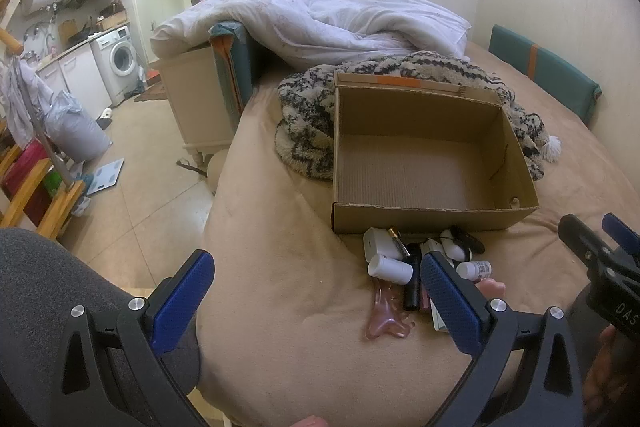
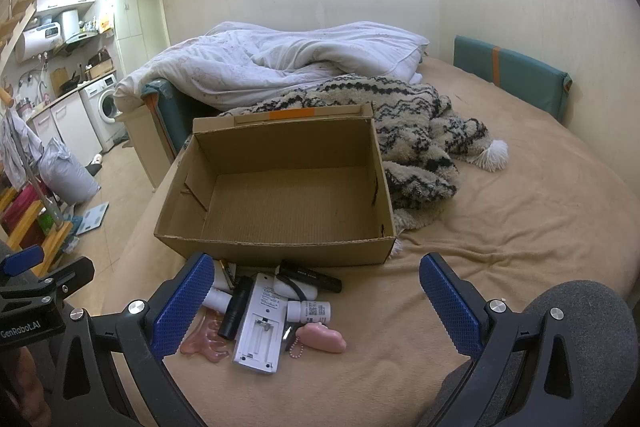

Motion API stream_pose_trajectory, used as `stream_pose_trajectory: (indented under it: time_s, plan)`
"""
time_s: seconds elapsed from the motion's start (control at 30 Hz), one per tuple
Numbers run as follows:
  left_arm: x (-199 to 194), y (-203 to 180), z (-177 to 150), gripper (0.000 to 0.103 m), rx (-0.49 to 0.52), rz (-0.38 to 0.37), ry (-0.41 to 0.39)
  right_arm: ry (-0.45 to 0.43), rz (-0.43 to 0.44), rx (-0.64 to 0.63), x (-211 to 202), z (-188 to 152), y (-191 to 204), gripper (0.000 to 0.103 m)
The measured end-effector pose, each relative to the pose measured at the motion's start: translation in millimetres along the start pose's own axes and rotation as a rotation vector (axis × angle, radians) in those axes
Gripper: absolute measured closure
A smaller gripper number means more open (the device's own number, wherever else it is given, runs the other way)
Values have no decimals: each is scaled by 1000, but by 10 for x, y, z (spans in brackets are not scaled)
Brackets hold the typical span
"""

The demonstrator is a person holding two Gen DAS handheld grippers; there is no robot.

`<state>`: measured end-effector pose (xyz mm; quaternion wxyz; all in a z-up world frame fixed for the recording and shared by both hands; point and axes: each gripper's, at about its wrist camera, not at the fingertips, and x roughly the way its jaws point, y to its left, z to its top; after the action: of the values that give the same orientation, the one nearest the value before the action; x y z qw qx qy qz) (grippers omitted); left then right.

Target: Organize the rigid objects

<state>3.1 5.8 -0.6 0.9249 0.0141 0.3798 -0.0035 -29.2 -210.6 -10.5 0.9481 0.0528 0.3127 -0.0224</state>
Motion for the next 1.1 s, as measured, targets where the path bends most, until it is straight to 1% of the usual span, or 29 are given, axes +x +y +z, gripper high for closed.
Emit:
stream_pose_trajectory:
  time_s: [1.1]
  plan:
    - [2,5,2,0,1,2,-6,0,-2,-5,2,9,3,0]
